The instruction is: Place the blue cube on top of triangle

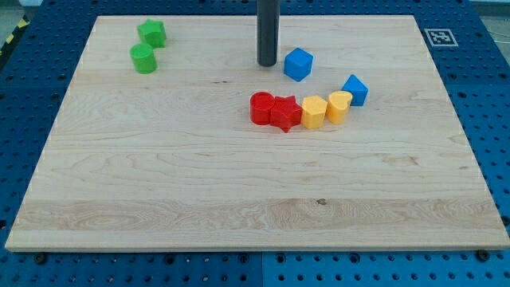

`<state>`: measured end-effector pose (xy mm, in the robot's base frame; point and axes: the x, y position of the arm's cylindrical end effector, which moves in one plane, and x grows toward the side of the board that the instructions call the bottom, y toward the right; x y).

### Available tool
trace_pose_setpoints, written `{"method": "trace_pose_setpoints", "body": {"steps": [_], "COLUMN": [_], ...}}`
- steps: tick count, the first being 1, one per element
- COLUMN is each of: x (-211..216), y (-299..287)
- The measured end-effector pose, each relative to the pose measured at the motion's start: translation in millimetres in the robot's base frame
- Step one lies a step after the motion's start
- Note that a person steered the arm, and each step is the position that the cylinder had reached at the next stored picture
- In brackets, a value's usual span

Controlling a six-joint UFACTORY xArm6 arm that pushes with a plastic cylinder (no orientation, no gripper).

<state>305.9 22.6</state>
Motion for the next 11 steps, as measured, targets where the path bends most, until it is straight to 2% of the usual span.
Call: {"method": "trace_pose_setpoints", "body": {"steps": [1,3,6,9,11], "x": [7,23,25,26,0], "y": [18,-15,63,101,116]}}
